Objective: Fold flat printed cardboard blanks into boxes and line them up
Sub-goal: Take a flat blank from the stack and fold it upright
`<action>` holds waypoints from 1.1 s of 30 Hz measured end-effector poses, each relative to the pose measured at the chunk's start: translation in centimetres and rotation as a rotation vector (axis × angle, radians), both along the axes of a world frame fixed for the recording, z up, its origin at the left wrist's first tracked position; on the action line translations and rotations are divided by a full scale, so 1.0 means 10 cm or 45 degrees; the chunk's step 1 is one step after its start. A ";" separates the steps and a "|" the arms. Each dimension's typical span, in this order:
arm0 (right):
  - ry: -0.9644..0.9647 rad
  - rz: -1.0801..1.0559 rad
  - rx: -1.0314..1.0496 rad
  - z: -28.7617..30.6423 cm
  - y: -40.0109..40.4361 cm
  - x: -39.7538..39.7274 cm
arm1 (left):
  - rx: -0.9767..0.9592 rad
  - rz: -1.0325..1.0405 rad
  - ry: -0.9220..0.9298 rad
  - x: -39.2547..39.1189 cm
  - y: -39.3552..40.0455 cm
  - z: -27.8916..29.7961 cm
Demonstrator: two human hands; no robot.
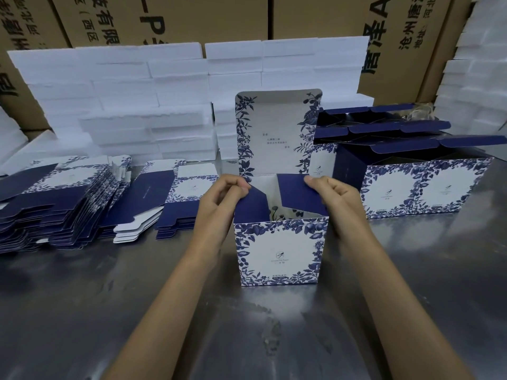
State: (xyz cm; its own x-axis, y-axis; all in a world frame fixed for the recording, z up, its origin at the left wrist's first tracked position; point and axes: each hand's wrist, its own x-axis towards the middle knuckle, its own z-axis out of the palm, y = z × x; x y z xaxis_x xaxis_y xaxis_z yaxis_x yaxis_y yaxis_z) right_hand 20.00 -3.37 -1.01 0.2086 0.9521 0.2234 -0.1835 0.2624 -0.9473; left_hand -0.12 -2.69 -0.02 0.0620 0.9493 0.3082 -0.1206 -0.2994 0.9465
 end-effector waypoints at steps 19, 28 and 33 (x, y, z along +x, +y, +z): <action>0.143 0.188 -0.012 0.01 0.02 0.03 | -0.142 0.064 -0.030 0.00 0.00 0.06; -0.318 0.089 -0.167 0.34 0.18 -0.04 | -0.070 0.113 0.430 -0.03 0.09 0.32; -0.857 0.114 -0.279 0.60 0.36 -0.24 | -0.064 0.244 1.001 0.23 0.21 0.58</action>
State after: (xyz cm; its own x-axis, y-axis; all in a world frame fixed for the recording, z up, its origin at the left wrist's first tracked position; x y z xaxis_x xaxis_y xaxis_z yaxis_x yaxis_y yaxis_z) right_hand 17.59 0.27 5.04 0.0115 0.9969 0.0774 0.4481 0.0640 -0.8917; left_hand 2.17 -0.55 5.75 0.0777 0.9769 0.1990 0.6343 -0.2024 0.7461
